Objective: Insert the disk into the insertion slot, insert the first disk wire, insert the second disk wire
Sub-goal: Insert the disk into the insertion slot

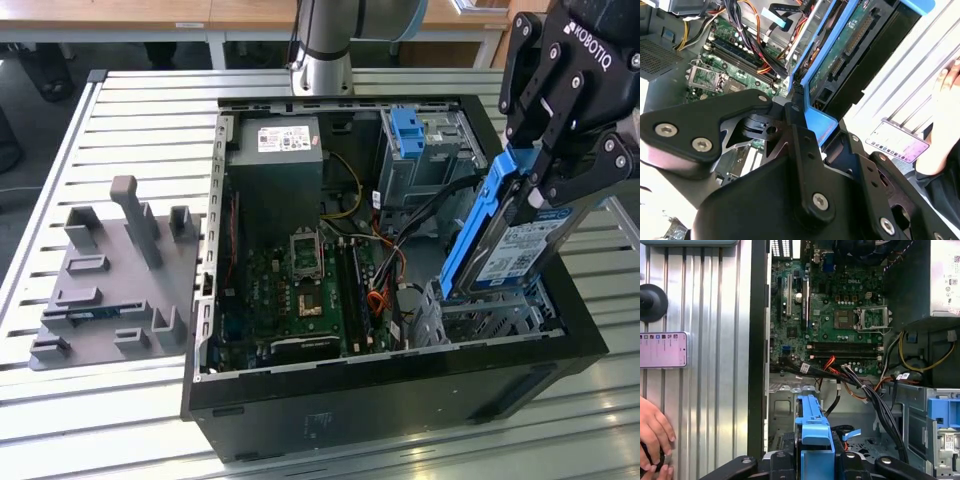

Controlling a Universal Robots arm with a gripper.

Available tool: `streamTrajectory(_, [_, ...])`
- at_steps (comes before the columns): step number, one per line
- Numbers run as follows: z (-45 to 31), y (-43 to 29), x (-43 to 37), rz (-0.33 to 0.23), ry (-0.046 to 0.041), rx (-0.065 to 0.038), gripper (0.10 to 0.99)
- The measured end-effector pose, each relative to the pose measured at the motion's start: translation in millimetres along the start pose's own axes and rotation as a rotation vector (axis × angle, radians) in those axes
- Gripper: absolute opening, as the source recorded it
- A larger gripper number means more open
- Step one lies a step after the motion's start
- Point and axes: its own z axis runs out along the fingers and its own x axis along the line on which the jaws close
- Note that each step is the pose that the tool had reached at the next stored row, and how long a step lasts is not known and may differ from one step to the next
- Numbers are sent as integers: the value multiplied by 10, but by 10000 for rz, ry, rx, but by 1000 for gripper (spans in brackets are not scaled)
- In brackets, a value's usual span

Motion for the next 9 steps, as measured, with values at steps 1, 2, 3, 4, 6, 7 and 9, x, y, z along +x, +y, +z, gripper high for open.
streamTrajectory(1, [5, 1, -1, -1, -1, 2, 365])
streamTrajectory(2, [10, 2, -3, -1, -2, 4, 365])
streamTrajectory(3, [16, 3, -4, 1, -3, 4, 365])
streamTrajectory(4, [21, 3, -5, 0, -4, 6, 365])
streamTrajectory(6, [32, 5, -8, 0, -7, 7, 365])
streamTrajectory(7, [38, 5, -10, 0, -9, 7, 365])
streamTrajectory(9, [48, 6, -15, 0, -10, 7, 365])
